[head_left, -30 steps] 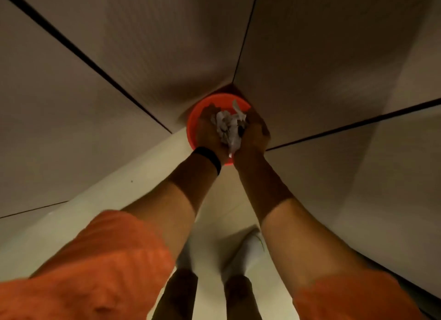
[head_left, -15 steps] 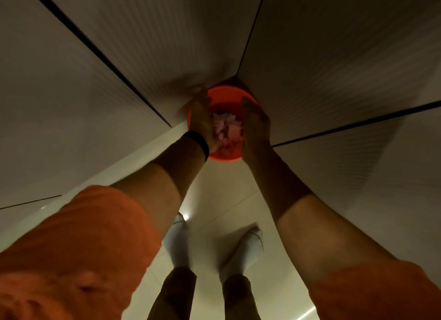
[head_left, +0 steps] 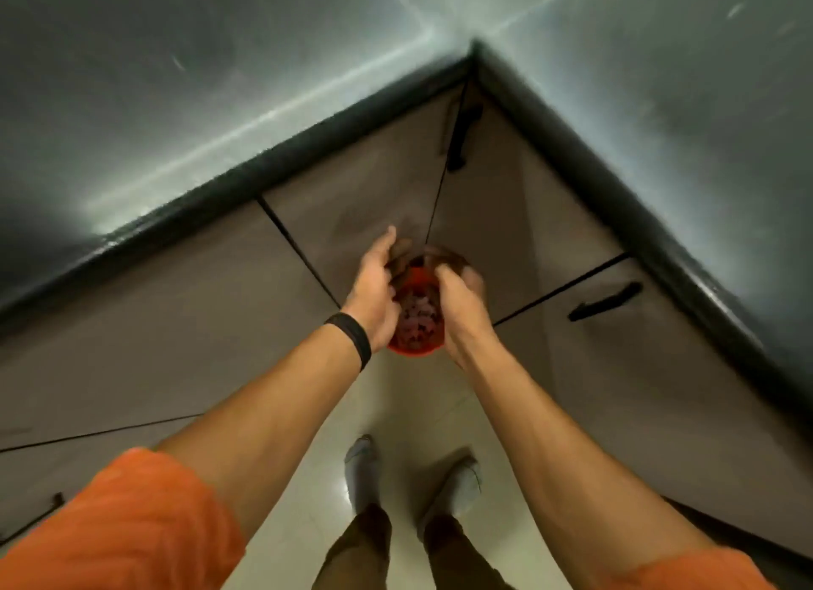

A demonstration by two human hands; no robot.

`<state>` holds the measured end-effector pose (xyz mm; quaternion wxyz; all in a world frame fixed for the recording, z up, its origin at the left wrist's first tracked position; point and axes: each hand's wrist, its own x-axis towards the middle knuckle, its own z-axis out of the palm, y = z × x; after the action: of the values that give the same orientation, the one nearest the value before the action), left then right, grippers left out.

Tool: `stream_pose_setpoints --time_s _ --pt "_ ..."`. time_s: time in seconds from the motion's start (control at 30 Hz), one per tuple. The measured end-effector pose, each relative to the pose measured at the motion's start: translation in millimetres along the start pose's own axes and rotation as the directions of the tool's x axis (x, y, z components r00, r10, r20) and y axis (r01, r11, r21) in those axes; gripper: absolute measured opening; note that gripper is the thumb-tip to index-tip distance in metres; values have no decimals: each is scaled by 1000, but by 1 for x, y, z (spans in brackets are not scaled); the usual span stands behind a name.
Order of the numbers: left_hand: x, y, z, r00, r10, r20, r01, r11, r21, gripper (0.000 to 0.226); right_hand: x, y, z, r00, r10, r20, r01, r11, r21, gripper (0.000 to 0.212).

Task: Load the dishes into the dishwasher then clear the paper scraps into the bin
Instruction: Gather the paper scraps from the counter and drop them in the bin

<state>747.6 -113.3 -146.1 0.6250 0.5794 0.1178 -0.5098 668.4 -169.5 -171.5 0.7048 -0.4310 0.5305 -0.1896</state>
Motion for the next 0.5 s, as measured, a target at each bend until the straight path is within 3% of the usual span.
stream_pose_setpoints --time_s 0.1,0.27,0.5 --pt "-77 56 22 990 101 103 -105 994 31 57 -56 -61 -6 989 -119 83 117 993 31 17" --pt "-179 126 69 943 212 255 -219 976 -3 58 -153 -175 -22 949 -298 101 289 953 92 21" --pt "-243 170 146 846 259 466 -293 956 0 59 -208 -259 -57 886 -462 -43 463 874 146 21"
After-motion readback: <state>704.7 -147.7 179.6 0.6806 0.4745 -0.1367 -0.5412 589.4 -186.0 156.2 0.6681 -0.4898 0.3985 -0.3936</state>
